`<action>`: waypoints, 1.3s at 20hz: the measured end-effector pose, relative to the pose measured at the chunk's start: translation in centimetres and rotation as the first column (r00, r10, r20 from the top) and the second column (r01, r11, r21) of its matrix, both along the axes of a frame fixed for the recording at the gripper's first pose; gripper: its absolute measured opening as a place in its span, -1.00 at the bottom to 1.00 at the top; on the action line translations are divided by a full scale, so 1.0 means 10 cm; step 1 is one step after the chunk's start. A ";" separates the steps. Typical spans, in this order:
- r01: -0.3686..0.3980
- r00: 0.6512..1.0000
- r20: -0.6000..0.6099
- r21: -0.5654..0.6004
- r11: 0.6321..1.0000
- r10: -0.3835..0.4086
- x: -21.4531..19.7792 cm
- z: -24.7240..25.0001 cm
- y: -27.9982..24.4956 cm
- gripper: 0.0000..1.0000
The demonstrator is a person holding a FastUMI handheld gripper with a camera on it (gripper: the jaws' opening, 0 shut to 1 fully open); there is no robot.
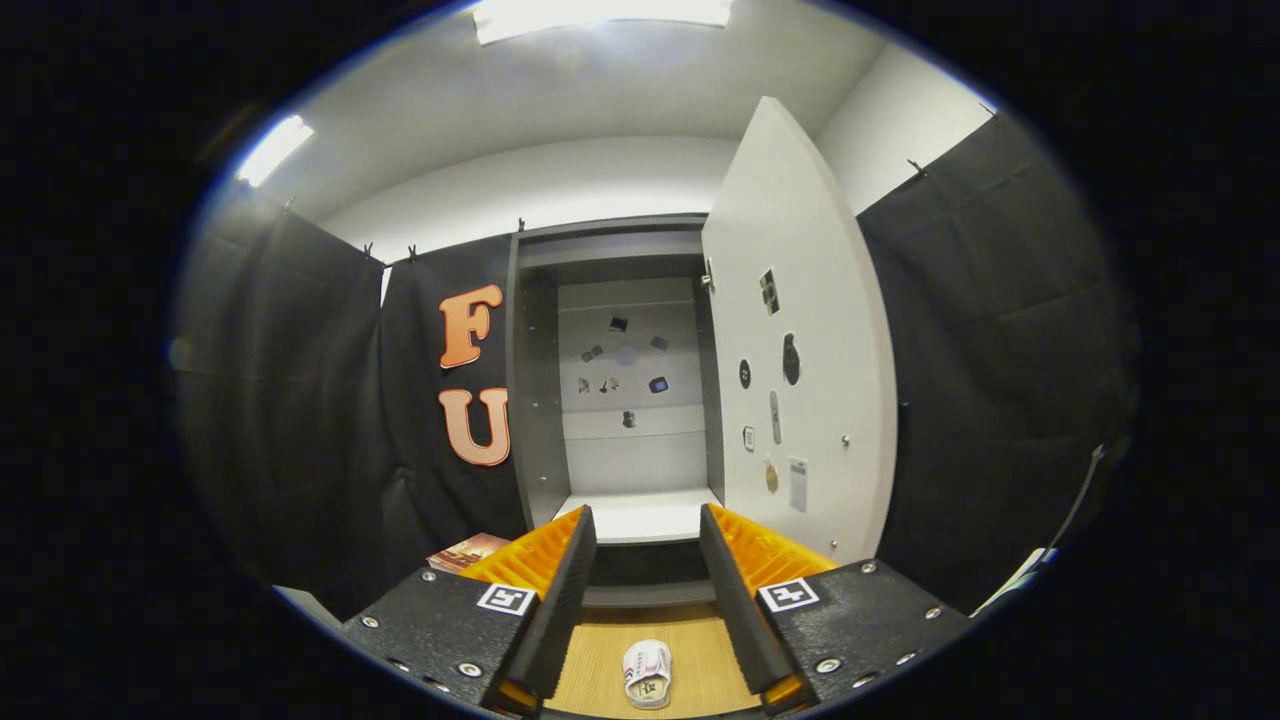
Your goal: Open the shoe cabinet door, grab the shoes and put them into the shoe cabinet, then close the shoe cabinet door.
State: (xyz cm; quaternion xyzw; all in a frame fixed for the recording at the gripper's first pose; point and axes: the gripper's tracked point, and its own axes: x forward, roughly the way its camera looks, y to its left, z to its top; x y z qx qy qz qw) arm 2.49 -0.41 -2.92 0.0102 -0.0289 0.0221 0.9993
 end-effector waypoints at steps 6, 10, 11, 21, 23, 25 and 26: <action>0.011 0.998 -0.054 -0.001 1.000 -0.011 0.14 -0.49 0.21 0.81; 0.040 0.994 -0.101 0.033 0.999 -0.037 0.26 -0.91 0.19 0.86; 0.046 0.991 -0.124 0.044 0.998 -0.040 0.26 -1.02 0.19 0.86; 0.063 0.928 -0.372 0.070 0.996 -0.033 0.58 -2.41 0.25 0.86; 0.060 0.901 -0.432 0.064 0.996 -0.026 0.62 -2.71 0.28 0.87; 0.048 0.878 -0.479 0.055 0.997 -0.016 0.65 -2.97 0.33 0.88; 0.042 0.866 -0.500 0.060 0.997 -0.006 0.65 -3.09 0.36 0.88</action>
